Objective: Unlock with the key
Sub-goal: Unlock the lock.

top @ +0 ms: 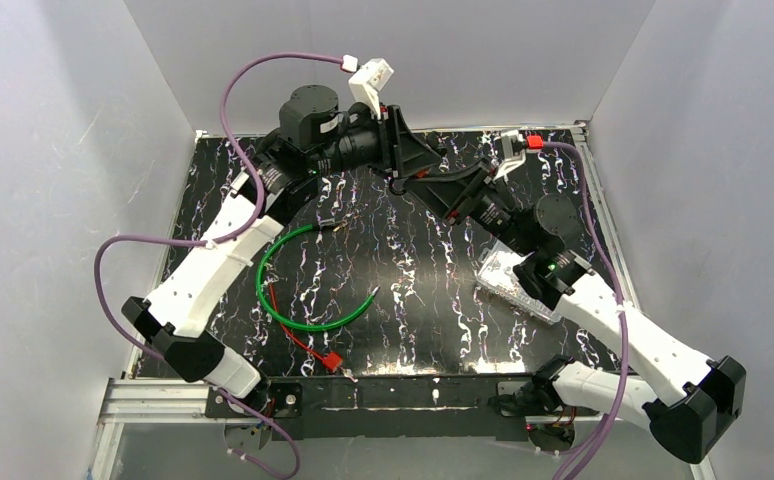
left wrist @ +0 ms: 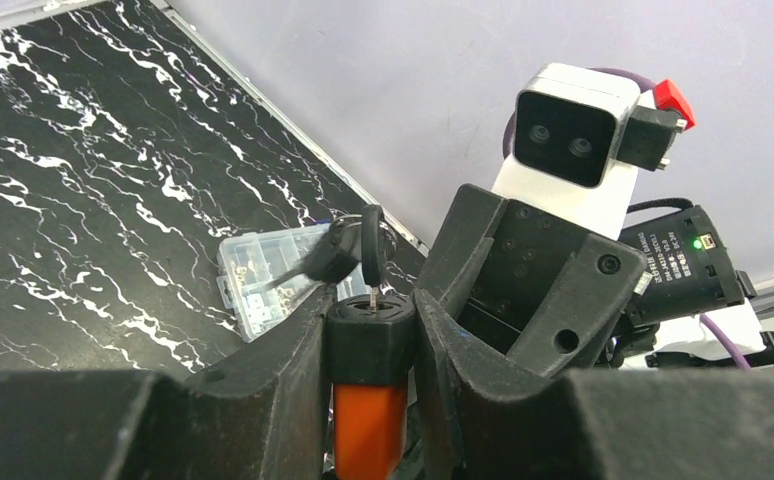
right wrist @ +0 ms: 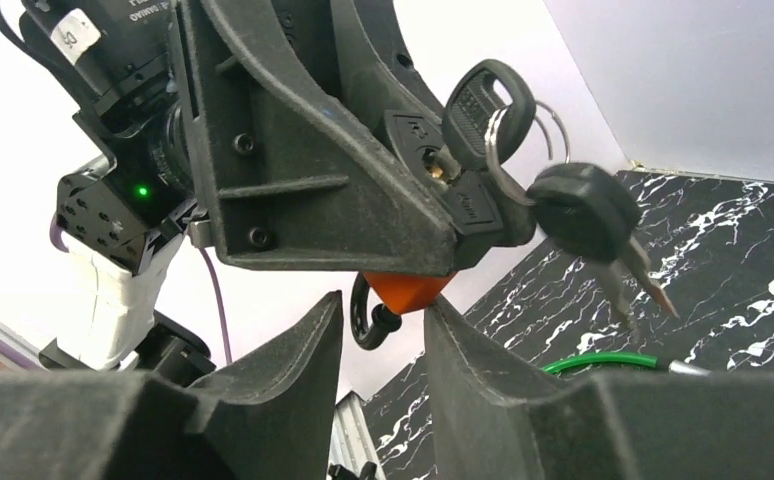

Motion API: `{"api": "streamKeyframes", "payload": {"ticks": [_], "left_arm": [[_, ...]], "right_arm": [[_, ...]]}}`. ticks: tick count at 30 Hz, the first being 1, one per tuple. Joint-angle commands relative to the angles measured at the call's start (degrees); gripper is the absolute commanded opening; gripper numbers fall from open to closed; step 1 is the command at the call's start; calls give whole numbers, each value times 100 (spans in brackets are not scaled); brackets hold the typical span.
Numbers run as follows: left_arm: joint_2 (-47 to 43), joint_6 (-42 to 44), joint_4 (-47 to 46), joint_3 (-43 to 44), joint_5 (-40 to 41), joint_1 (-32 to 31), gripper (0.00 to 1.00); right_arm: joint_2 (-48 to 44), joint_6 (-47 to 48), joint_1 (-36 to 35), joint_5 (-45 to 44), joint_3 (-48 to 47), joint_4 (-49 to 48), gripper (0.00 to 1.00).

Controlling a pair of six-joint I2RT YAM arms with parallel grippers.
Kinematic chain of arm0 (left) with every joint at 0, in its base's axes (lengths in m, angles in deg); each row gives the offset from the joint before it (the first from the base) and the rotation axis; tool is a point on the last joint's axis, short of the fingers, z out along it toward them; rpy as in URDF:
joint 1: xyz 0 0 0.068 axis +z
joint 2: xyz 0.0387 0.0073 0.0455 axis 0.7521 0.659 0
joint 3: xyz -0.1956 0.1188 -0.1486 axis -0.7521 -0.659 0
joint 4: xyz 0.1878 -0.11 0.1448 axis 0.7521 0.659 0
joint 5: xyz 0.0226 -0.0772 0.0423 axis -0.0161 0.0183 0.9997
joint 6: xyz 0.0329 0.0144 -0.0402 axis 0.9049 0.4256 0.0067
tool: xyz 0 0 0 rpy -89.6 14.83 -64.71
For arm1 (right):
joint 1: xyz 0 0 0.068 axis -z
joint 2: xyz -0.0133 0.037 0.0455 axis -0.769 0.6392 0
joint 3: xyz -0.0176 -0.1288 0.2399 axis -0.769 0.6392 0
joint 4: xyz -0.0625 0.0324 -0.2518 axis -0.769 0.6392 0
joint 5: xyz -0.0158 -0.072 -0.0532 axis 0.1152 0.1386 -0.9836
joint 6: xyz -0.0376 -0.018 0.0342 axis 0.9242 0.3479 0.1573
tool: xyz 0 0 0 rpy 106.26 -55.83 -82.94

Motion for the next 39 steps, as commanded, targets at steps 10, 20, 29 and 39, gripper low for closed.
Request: {"api": "streamKeyframes", "payload": {"ticks": [10,20,29,39], "left_arm": [[-369,170,-466,-45,-233,5,0],[-452,645,-415,-182,-230,5,0],[-611,845,-341,-435,-393,3,0],[-575,1086,141,-94,640,4,0]], "right_arm": [[17,1033,-489,-661,-1119,1840,22],[-440,1730,-800,-1657,-1169,2810,1],[-470,2109,-886,-1827,-1564,3583,1],[198,2519,-1489,-3032,-2811,5174,19]]}}
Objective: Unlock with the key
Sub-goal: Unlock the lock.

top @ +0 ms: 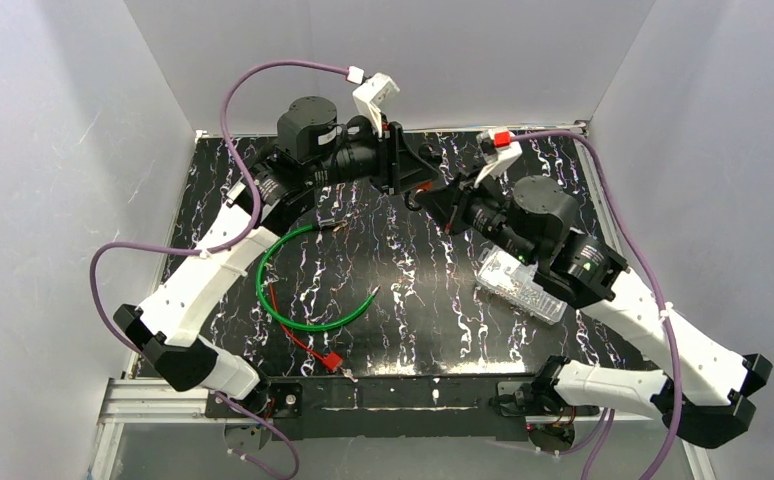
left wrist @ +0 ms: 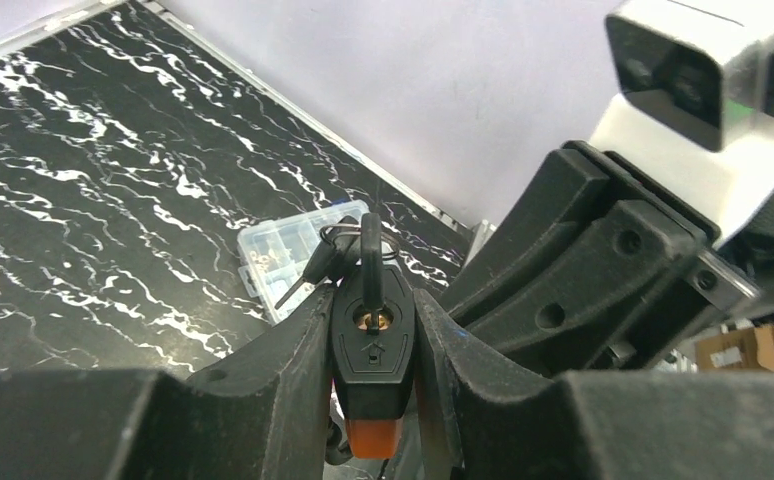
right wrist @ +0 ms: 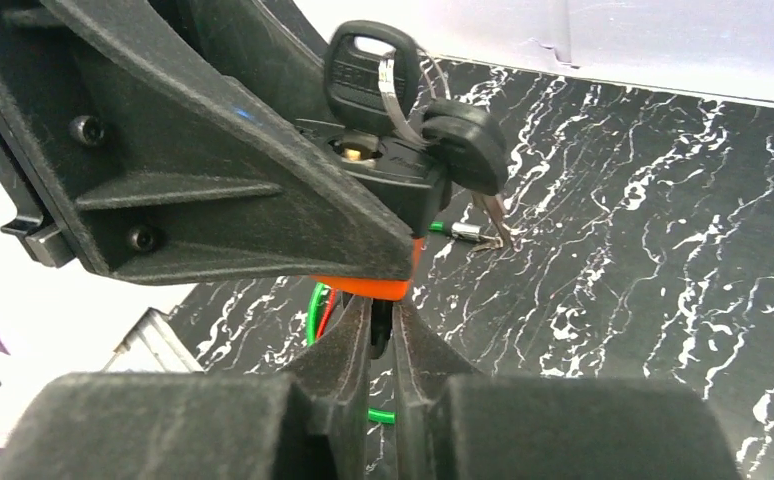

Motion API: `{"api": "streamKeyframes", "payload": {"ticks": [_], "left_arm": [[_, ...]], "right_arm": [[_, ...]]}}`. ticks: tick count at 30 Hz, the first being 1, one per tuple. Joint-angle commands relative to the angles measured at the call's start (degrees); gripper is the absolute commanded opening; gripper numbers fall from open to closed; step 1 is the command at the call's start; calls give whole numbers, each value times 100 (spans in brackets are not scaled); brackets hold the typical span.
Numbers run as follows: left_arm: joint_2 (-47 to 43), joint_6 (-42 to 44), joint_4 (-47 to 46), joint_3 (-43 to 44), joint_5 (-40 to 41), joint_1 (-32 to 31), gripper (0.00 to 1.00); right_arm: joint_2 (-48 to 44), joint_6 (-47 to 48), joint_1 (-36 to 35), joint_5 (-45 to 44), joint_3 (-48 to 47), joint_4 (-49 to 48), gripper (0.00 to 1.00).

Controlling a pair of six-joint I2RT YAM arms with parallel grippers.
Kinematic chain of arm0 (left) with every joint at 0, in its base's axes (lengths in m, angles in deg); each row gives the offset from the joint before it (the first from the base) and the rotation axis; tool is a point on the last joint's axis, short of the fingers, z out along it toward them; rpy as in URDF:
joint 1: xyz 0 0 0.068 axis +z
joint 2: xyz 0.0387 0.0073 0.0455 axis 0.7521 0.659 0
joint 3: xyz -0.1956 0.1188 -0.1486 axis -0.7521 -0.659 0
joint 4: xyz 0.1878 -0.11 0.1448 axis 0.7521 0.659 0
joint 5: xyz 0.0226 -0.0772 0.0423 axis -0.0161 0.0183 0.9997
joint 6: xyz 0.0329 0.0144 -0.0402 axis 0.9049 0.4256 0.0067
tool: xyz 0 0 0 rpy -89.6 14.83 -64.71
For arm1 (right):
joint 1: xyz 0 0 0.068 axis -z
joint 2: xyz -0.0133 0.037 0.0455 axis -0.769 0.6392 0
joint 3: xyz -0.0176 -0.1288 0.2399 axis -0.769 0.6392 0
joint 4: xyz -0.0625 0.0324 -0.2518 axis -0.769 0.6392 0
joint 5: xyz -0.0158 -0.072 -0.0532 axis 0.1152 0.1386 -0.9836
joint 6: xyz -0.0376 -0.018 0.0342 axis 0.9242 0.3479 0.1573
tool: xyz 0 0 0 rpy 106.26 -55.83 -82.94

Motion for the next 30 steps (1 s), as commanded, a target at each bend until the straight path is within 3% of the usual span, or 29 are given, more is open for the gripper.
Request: {"api": "streamKeyframes", "payload": {"ticks": [1,5,8,15,20,25,30], "left_arm": [[-248,295,206,380,849,76,0],[-249,378,284,328,991,74,0],[-285,398,291,238,972,79,0],[-280,299,303,487,696,77,0],[-270,20,73,652,92,77,0],[-474,-129,-181,541,-521,73,0],[-633,-352,-311,433,-826,76,0]], "right_arm": [[210,394,-375,-818,-796,600,25],[414,409,-612,-1227,-1105,949,51],[451,200,-629,-1008,-1348,1257,67],[-303,-156,-595,408,-1235,1113,77],[-560,-480,-163,1375,-1236,1684,80],[-1124,-1482,1115,3334,288,502,80],[-1205,-3614,2421,5172,2075,-2292,80]]}}
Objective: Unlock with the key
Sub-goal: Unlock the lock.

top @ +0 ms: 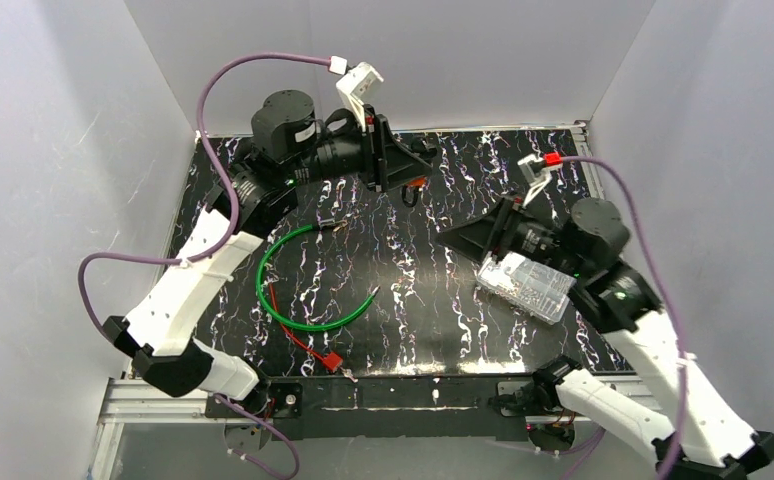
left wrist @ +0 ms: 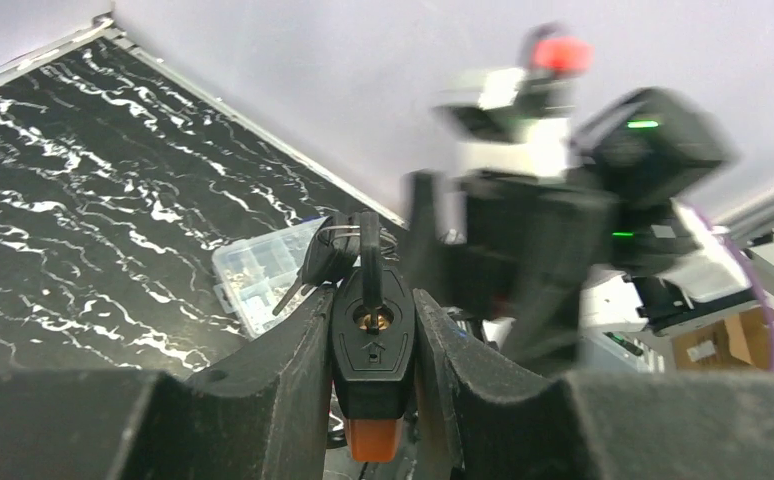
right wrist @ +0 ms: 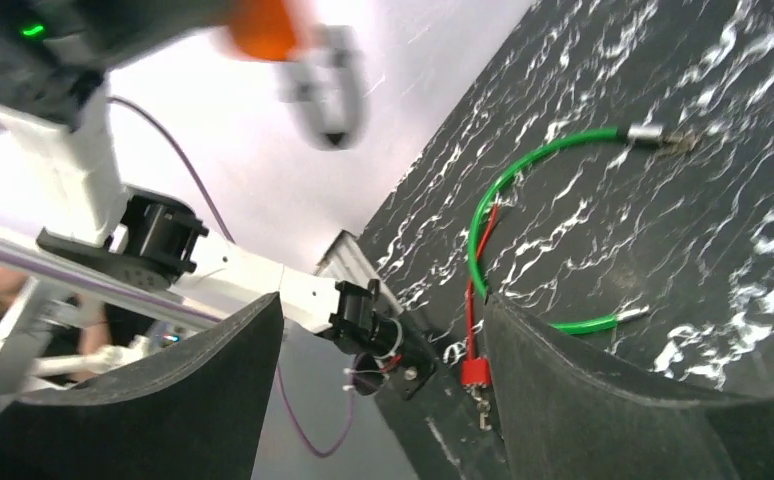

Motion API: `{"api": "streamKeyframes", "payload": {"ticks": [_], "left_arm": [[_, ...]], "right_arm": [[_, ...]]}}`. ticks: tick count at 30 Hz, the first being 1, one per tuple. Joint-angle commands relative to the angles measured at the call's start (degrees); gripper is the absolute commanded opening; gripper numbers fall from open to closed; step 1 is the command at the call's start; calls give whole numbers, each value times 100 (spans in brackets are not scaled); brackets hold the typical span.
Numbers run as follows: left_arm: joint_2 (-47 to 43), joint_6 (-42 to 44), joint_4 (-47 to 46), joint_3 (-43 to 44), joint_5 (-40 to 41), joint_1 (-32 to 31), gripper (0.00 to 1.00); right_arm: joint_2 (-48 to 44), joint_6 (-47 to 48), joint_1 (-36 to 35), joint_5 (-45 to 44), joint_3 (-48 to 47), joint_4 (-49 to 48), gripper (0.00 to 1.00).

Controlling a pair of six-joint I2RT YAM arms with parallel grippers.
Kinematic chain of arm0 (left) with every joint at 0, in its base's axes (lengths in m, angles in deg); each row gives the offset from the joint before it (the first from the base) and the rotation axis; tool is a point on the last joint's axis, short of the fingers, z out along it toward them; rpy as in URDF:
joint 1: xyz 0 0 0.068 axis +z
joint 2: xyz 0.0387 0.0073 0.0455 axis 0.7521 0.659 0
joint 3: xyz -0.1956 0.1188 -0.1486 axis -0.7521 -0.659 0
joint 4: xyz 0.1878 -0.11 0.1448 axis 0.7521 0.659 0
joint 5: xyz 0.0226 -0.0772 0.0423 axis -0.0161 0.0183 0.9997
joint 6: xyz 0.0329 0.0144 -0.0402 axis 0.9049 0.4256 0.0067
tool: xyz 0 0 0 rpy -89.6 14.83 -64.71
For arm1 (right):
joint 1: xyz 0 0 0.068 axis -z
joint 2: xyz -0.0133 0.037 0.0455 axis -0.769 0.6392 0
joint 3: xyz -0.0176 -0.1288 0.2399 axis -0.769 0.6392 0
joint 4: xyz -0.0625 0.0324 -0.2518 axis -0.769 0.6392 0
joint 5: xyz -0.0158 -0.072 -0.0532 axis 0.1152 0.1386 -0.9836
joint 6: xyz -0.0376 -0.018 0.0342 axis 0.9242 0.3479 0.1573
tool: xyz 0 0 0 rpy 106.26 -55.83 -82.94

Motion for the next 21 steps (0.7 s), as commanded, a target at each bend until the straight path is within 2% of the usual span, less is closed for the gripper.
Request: {"api": "streamKeyframes", "payload": {"ticks": [1,4,8,12,21], "left_arm": [[-475,-271,-525,46,-570,8,0],[-466,-395,-633,17,-685,10,0],[-458,-564,-785,-40,-822,4,0],[-462,-833,-956,-158,-964,9,0],[-429,-1509,-1517,-497,-1492,5,0]], "right_arm": [[207,-2388,843,2018,1356,-3041,80],[499,-3089,930,2130,1707,-4256,80],[771,-3173,932,2121,1538,-4604,78],[1107,-3370,931,2153,1298,-5212,72],[1838,-4631,902,2149,1429,-7725,67]]}}
